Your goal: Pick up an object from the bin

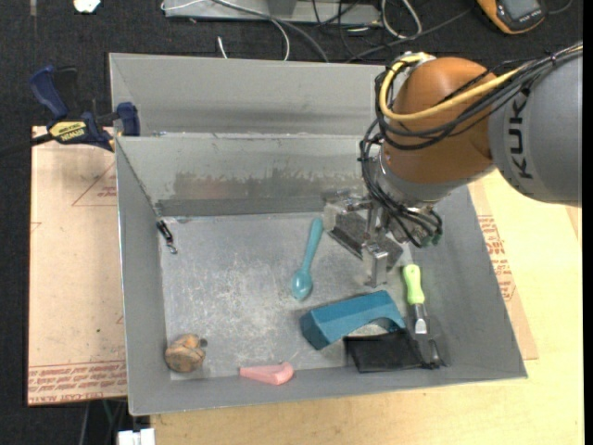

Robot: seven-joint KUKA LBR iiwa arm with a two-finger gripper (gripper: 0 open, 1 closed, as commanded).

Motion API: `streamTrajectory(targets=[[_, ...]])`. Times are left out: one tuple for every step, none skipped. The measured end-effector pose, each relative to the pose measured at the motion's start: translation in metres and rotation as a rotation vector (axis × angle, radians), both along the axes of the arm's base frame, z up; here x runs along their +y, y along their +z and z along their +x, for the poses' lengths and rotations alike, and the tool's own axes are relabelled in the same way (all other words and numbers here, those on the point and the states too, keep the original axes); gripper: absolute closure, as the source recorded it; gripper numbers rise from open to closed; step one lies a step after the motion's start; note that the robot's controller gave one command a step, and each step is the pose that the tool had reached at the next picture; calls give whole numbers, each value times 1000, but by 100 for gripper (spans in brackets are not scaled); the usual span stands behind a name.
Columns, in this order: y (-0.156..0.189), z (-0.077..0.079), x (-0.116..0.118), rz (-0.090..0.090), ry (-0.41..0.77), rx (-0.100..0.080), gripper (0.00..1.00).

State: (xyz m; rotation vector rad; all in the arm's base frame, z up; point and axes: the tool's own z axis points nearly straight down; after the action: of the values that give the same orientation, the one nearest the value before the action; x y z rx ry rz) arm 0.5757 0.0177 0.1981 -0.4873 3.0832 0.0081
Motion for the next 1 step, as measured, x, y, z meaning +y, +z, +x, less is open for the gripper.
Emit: streamTrajectory(targets=[[-57, -52, -67, -1, 105, 11, 0]])
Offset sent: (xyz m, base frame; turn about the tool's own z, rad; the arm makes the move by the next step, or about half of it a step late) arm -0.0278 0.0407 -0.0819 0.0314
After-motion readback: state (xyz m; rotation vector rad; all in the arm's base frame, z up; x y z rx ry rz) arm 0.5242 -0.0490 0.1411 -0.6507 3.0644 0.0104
